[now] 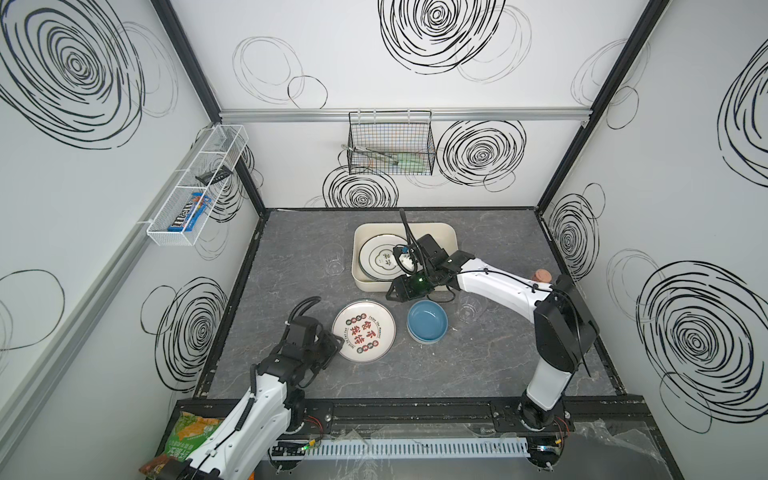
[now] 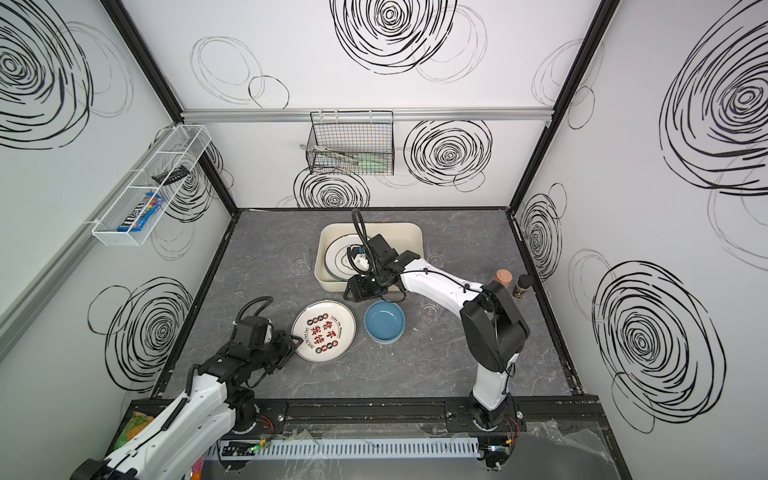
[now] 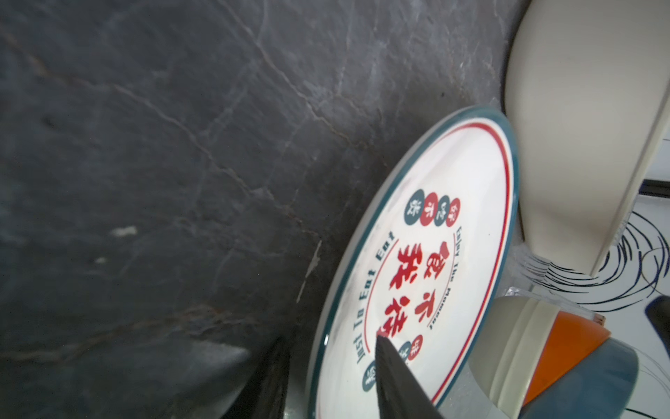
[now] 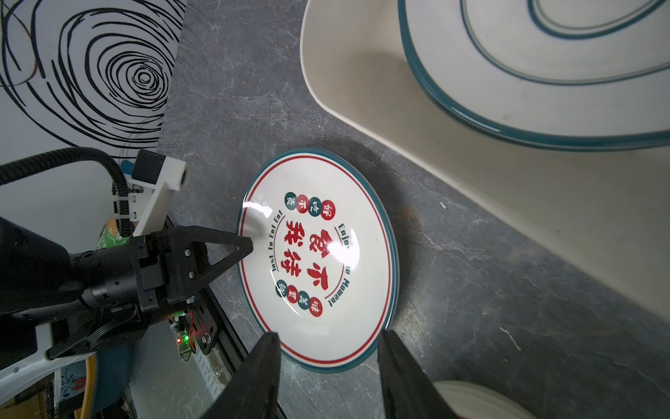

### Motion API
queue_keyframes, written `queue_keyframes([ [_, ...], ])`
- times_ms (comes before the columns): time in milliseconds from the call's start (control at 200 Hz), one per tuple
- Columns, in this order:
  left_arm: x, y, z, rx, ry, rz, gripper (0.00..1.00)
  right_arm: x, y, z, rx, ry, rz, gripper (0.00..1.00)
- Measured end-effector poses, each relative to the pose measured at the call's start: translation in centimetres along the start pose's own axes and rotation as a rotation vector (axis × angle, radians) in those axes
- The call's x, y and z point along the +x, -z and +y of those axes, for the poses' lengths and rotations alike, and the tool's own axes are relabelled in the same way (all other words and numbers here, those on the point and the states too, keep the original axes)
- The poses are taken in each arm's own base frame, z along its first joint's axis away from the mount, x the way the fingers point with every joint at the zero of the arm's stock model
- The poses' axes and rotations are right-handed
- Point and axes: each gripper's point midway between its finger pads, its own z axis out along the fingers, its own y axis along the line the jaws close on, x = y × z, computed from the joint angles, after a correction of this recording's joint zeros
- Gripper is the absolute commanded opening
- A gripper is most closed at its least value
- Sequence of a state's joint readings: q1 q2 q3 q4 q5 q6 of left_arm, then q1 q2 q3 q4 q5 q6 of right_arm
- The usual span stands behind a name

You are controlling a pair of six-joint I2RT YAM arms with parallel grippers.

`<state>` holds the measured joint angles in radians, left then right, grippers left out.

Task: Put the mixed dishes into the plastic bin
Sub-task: 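Move the right gripper to the red-lettered plate's rim farthest from the robot, then grip the red-lettered plate rim with the right gripper while the left pinches its edge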

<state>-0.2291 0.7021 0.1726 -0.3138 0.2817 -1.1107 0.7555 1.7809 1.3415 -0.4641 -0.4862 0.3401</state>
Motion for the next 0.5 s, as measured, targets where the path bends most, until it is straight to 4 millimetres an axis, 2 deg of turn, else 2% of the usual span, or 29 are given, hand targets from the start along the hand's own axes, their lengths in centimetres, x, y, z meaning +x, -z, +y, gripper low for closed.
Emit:
queue_keyframes([
  [150,0.1,-0.4,0.2,-0.005,0.003,0.008,0.22,0.0,0.0,0.0,0.001,-0.001,-0.001,0.48],
  [300,0.2,-0.5,0.3,-0.009,-0.002,0.015,0.14,0.0,0.0,-0.1,0.004,-0.003,-0.002,0.49],
  [500,0.0,-0.3,-1.1,0.046,-0.027,0.008,0.06,-0.1,0.0,-0.2,0.009,-0.007,-0.004,0.49],
])
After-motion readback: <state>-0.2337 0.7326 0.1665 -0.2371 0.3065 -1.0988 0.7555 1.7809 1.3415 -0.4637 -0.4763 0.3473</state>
